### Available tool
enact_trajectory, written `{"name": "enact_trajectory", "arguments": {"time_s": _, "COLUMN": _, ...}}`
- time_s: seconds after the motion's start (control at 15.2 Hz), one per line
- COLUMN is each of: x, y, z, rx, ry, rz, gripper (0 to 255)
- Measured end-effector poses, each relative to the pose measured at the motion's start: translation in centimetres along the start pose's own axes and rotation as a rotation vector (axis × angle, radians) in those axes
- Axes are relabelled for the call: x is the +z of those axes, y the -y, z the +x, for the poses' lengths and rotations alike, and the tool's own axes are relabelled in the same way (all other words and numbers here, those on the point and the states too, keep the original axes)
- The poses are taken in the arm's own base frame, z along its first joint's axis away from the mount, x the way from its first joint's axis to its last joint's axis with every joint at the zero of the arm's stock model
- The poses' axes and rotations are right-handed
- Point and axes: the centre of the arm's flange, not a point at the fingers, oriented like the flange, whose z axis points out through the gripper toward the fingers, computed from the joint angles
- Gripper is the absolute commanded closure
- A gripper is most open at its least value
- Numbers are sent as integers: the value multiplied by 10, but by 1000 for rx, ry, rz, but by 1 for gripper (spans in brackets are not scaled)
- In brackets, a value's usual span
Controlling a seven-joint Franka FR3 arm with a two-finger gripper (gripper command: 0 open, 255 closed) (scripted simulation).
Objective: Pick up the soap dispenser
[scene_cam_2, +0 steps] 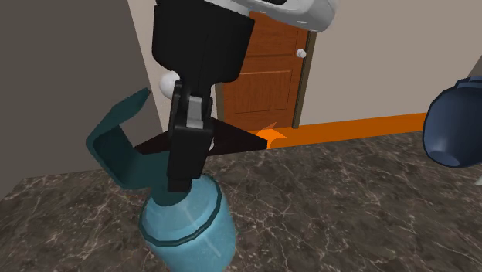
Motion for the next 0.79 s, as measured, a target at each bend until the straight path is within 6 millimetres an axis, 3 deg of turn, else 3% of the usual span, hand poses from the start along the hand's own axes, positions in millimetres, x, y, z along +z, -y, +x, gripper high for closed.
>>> {"name": "enact_trajectory", "arguments": {"time_s": 0.79, "x": -58, "y": 1, "z": -19, "rx": 0, "ry": 0, "rz": 0, "gripper": 255}}
